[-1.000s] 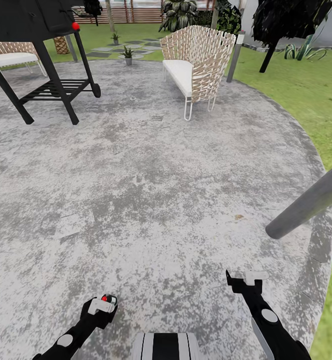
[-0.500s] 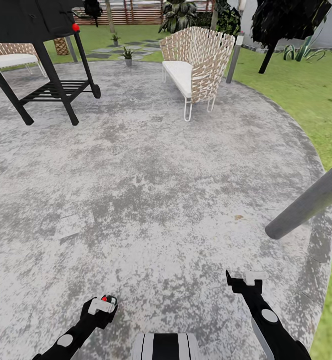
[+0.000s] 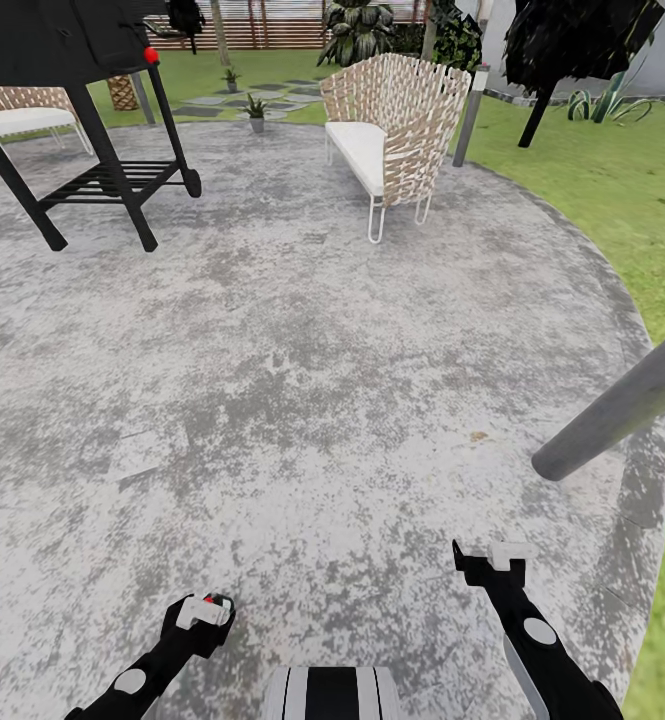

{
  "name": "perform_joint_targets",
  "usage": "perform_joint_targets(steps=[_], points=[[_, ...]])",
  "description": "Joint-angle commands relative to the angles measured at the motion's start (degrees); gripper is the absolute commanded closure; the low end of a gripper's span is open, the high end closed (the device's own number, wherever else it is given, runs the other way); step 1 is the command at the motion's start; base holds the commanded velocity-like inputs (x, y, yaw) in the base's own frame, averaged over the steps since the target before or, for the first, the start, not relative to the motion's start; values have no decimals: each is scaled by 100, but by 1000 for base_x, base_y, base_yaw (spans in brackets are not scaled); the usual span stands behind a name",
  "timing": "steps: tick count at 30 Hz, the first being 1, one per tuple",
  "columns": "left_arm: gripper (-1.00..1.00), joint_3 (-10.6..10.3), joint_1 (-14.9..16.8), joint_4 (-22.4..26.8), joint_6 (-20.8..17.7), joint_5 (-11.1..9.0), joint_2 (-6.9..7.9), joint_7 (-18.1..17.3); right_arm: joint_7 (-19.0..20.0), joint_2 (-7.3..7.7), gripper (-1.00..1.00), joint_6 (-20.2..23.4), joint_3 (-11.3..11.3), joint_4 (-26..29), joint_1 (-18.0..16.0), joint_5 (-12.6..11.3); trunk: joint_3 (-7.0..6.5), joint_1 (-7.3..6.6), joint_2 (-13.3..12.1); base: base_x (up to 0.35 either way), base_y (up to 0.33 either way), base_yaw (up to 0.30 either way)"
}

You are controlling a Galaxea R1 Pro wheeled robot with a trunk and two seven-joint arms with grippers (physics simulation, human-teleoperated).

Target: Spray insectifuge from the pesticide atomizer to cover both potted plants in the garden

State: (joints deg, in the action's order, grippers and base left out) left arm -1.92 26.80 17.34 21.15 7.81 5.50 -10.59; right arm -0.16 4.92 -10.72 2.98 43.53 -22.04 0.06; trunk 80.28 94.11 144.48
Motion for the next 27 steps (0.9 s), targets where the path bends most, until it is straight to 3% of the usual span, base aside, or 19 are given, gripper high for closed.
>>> perform_joint_targets(steps=[1,2,3,27], points=[[-100,-18,2,-3,29,36,3,16,-2,0,-100,-17,5,-1,-2,1,3,-1,1,3,0,0],[-100,-18,2,-3,35,36,3,15,-2,0,-100,-16,5,1,-2,2,3,-1,1,2,0,0],[100,-18,1,-3,38,36,3,14,-2,0,-100,-17,6,2,-2,0,3,-1,1,2,0,0],[100,-27,10,6,47,28,3,13,-2,0,-100,-18,2,-3,-2,3,3,-1,1,0,0,0]])
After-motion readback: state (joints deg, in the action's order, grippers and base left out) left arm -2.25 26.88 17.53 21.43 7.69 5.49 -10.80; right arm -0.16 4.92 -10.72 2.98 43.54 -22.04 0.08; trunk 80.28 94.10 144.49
